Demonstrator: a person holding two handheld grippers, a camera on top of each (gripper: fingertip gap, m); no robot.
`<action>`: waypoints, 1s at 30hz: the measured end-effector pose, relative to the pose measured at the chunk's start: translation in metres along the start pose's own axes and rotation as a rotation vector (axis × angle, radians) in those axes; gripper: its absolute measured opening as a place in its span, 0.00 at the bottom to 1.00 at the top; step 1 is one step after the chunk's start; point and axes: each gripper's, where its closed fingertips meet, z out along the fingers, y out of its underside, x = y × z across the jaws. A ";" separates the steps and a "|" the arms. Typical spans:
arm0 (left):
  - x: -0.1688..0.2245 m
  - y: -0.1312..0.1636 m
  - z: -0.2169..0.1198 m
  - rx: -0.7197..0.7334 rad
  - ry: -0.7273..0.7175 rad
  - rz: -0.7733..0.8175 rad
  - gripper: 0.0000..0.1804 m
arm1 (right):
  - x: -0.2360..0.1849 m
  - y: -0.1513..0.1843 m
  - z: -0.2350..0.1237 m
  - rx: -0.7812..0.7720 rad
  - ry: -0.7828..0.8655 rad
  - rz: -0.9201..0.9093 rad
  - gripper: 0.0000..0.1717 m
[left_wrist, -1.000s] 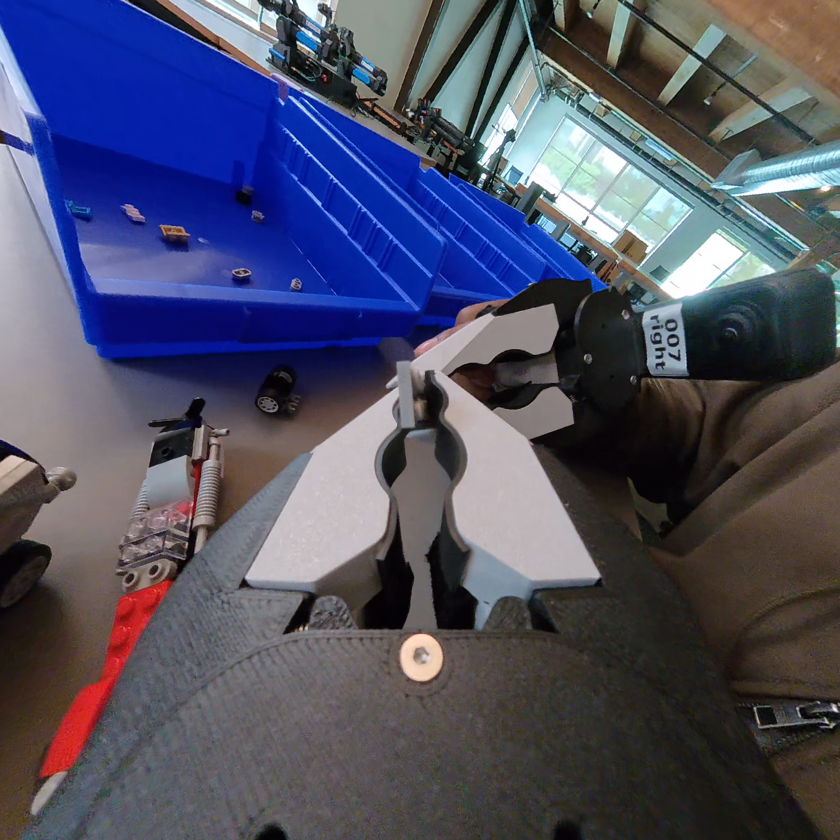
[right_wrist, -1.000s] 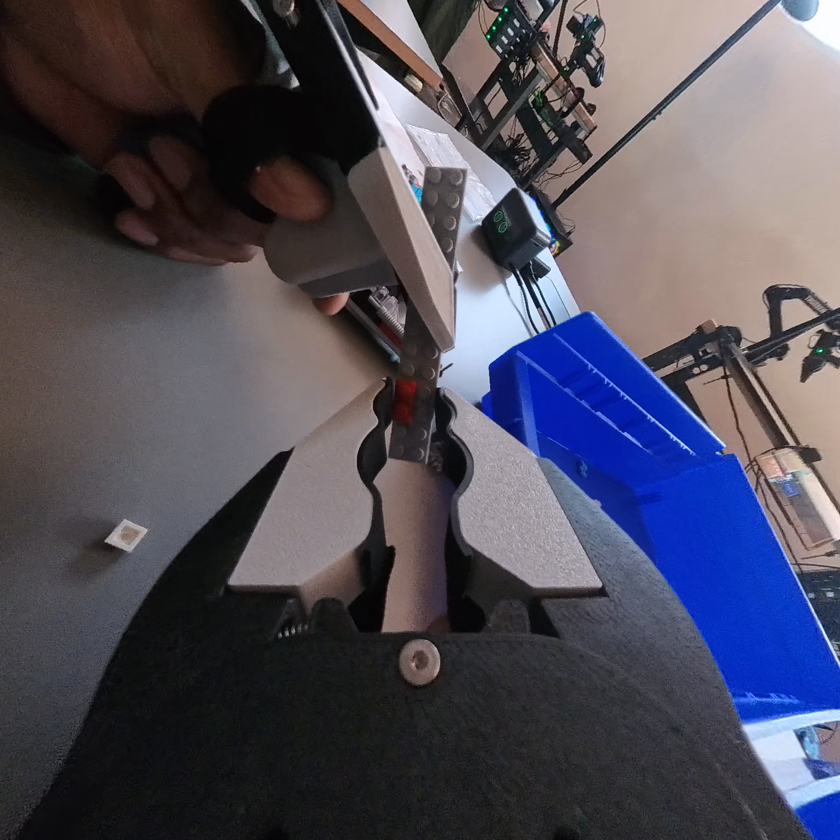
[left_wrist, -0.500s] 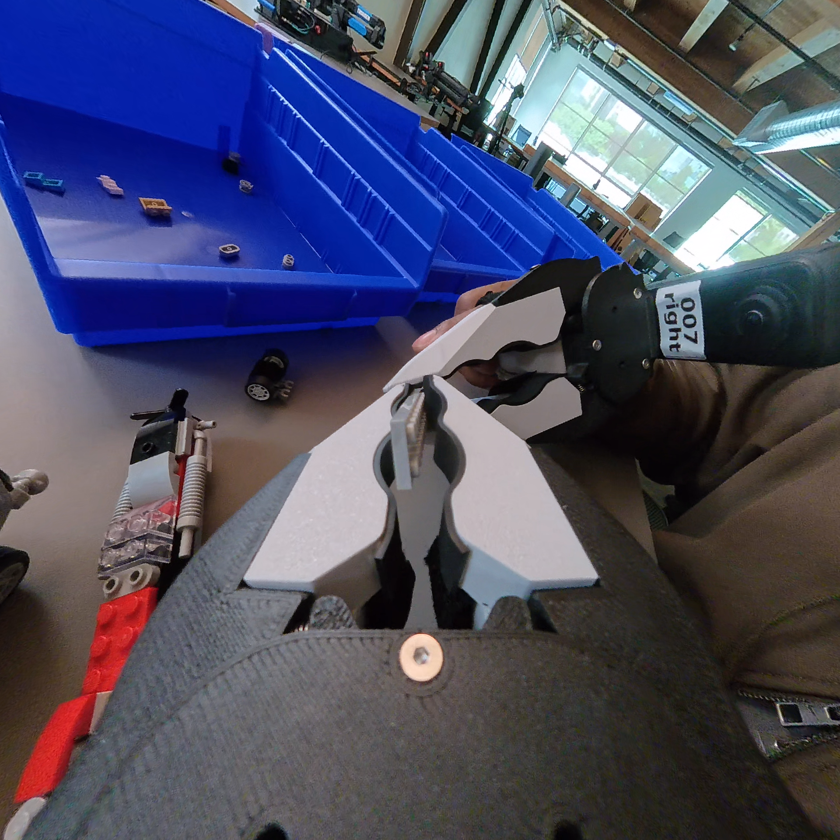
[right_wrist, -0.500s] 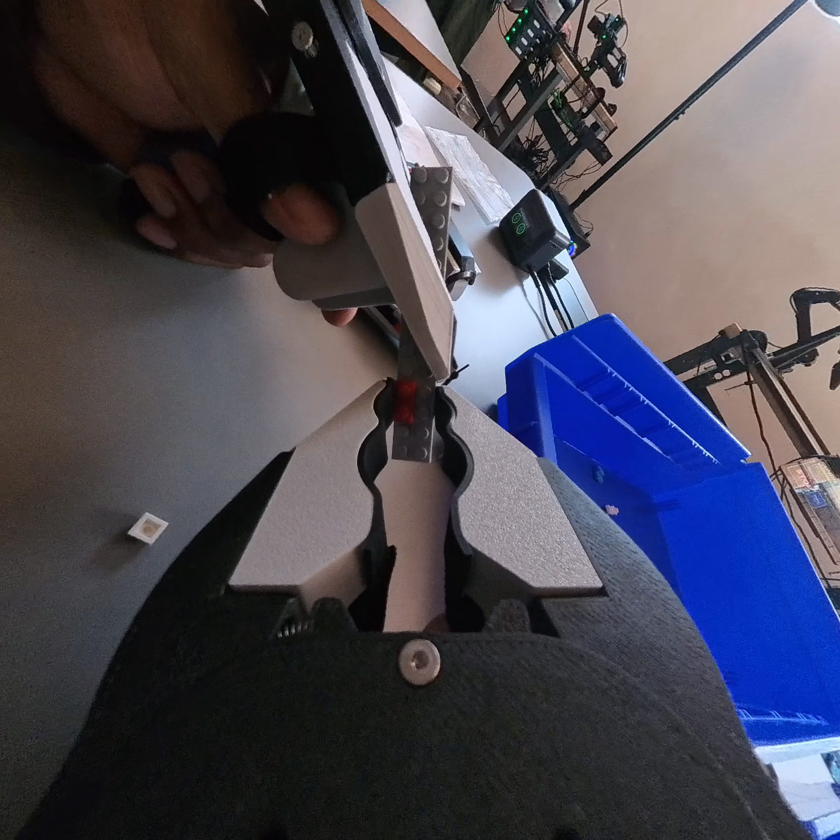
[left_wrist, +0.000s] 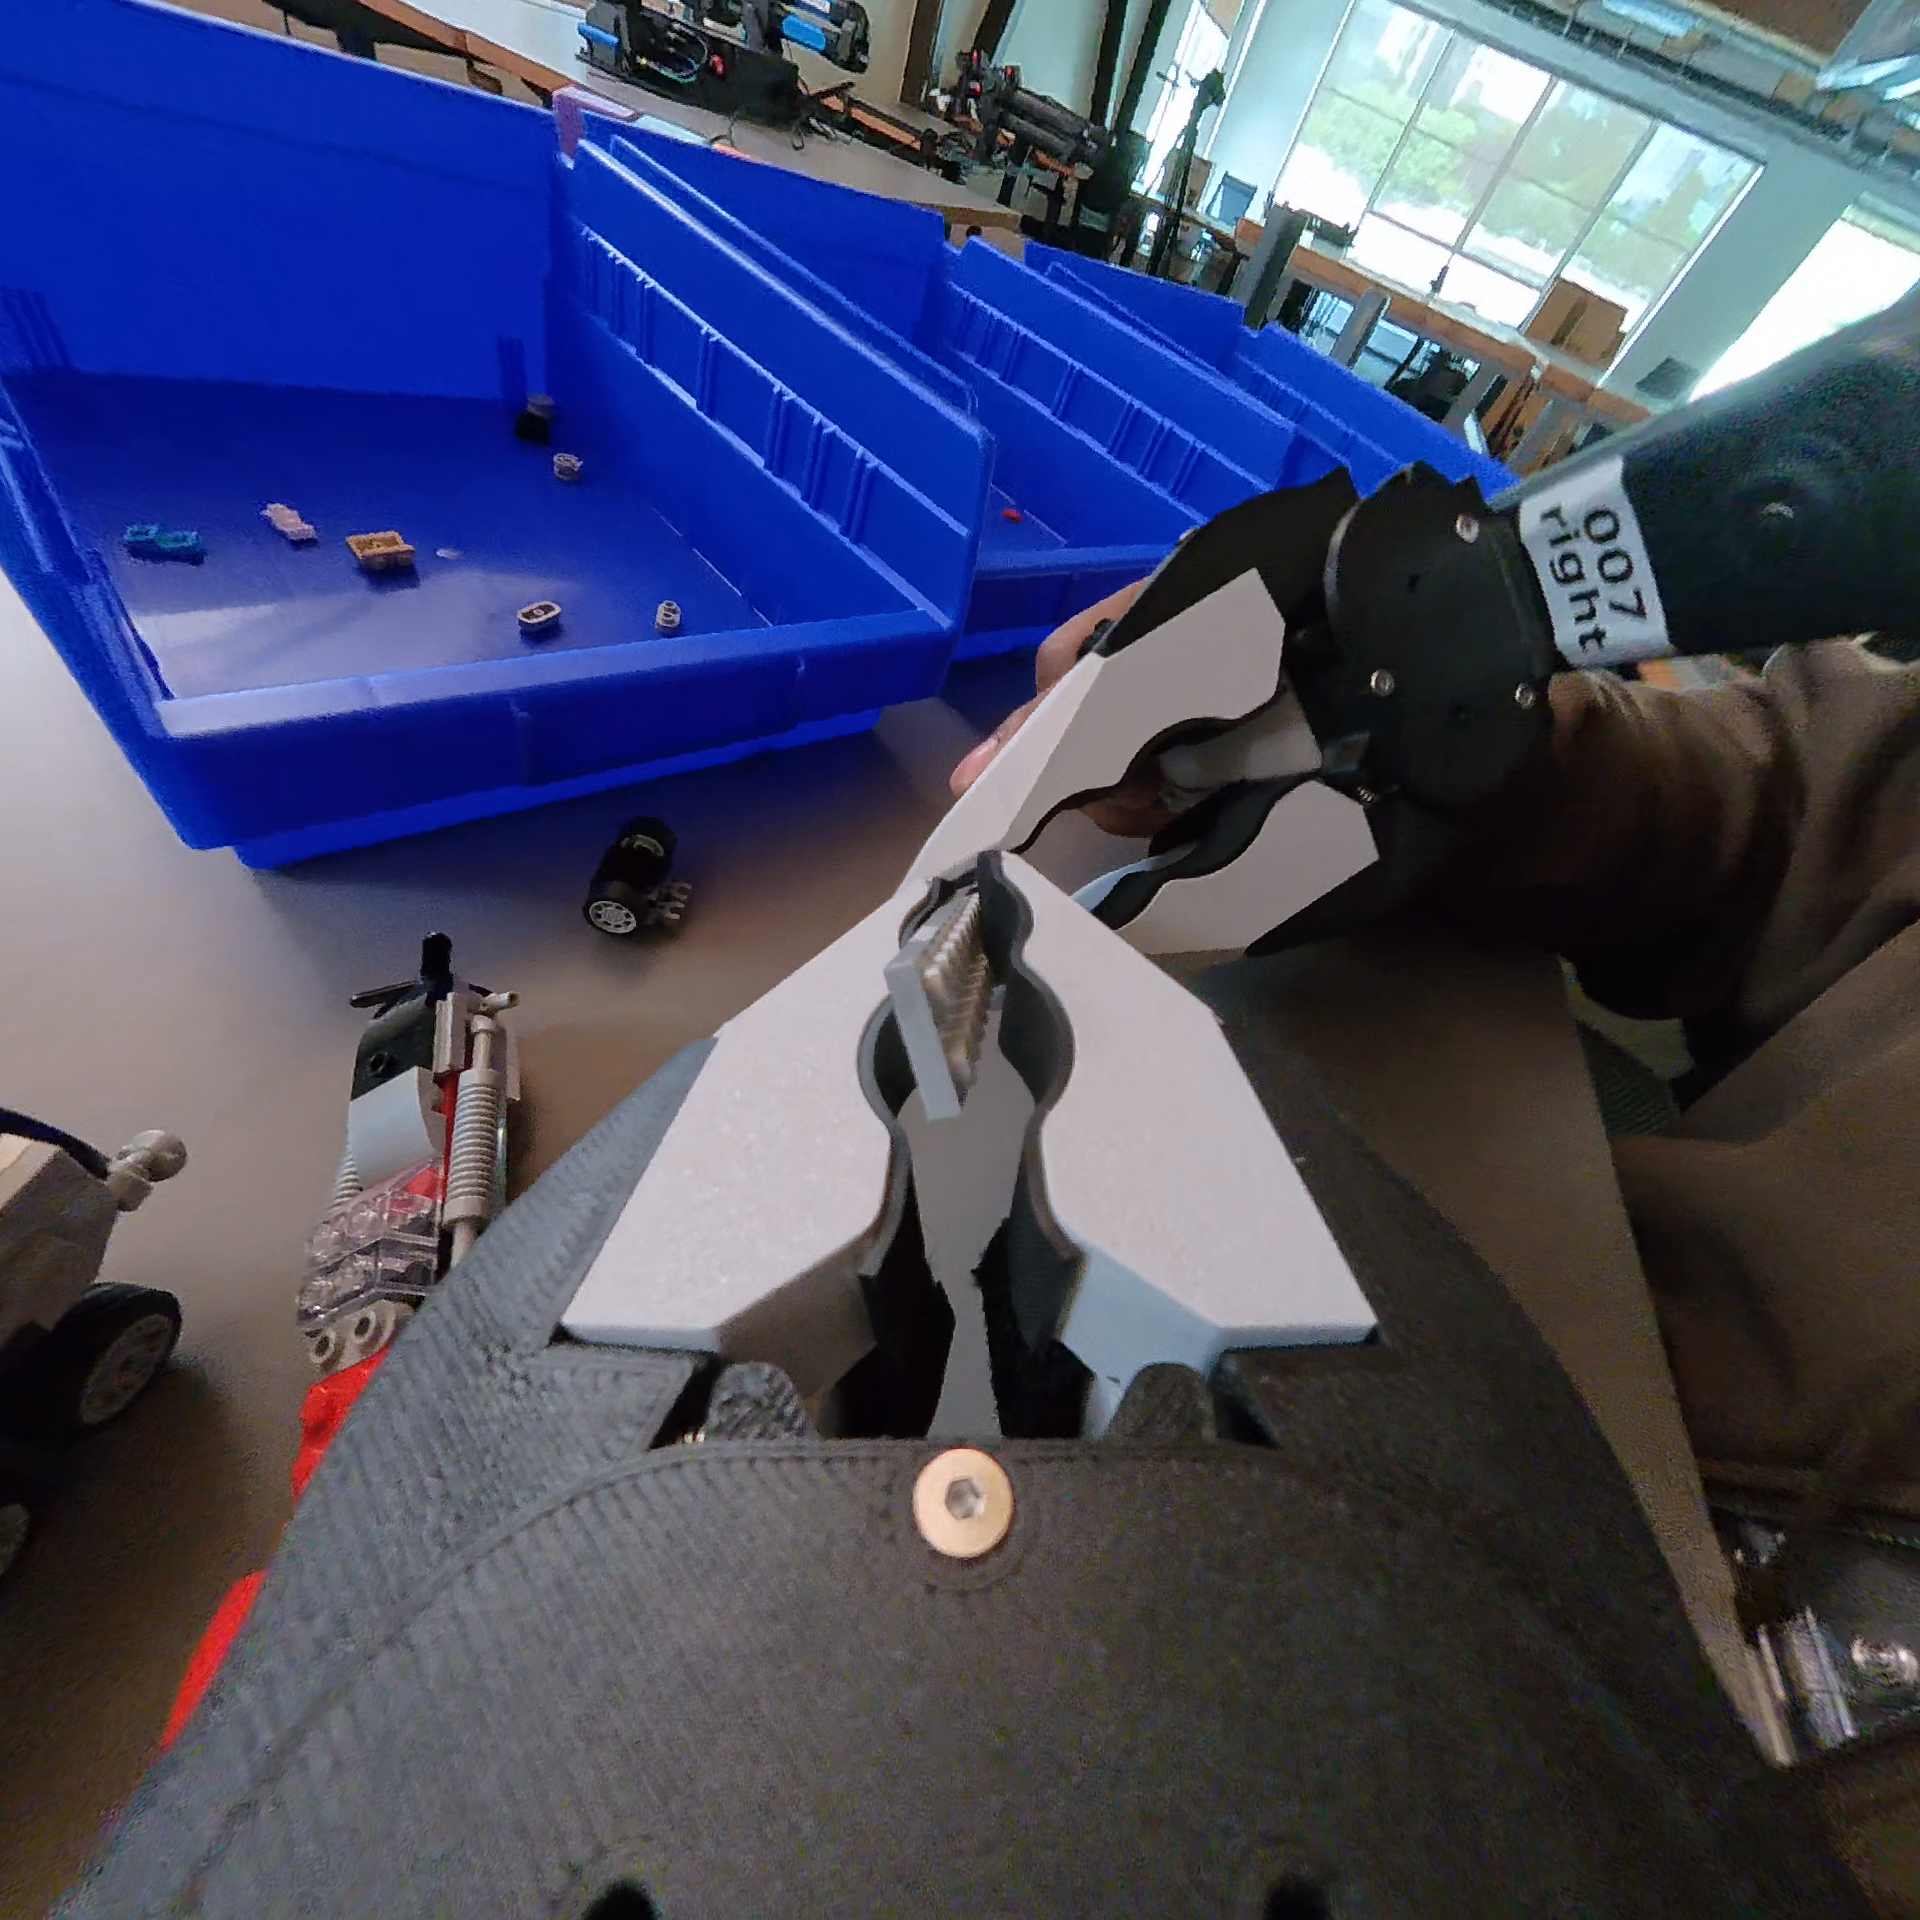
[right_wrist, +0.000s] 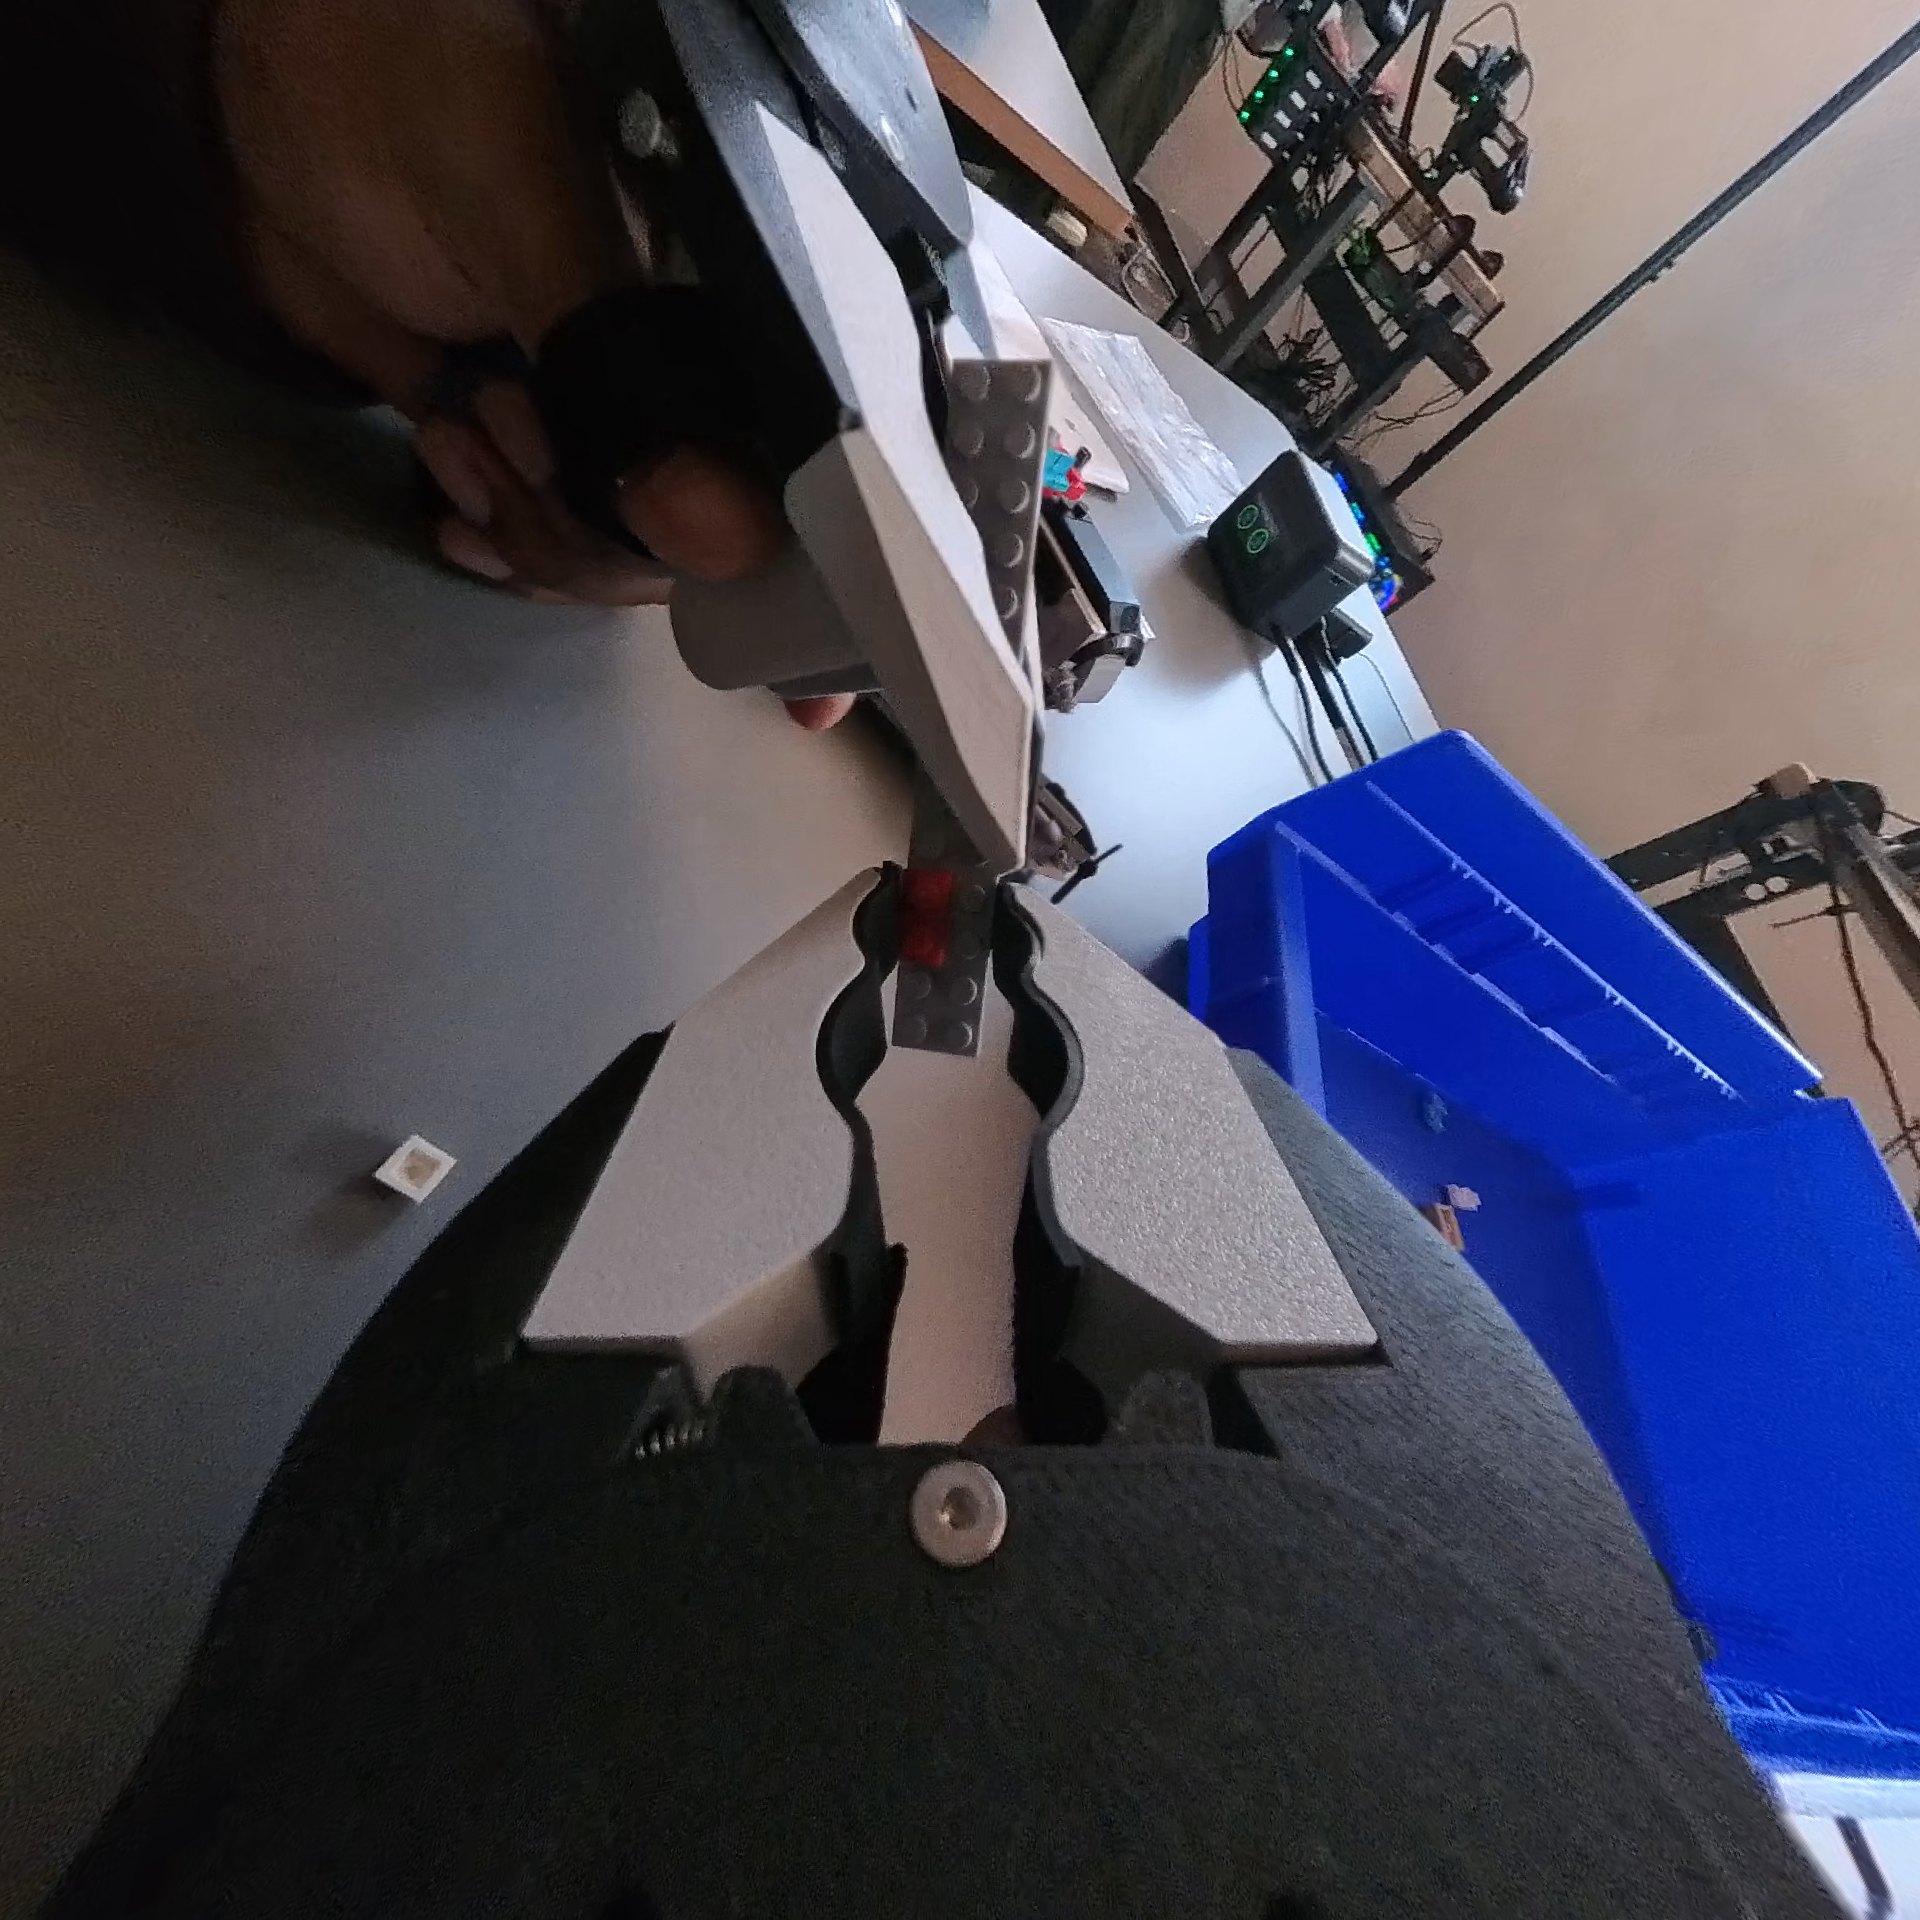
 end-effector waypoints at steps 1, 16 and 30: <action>0.001 0.000 0.000 -0.003 -0.003 0.019 0.04 | -0.001 0.000 0.000 0.003 -0.008 0.006 0.10; 0.005 0.006 0.001 -0.052 -0.006 0.208 0.05 | -0.009 -0.001 -0.004 0.028 -0.108 0.059 0.10; 0.005 0.001 0.000 -0.015 -0.005 0.149 0.05 | -0.005 -0.004 -0.005 0.074 -0.121 0.144 0.11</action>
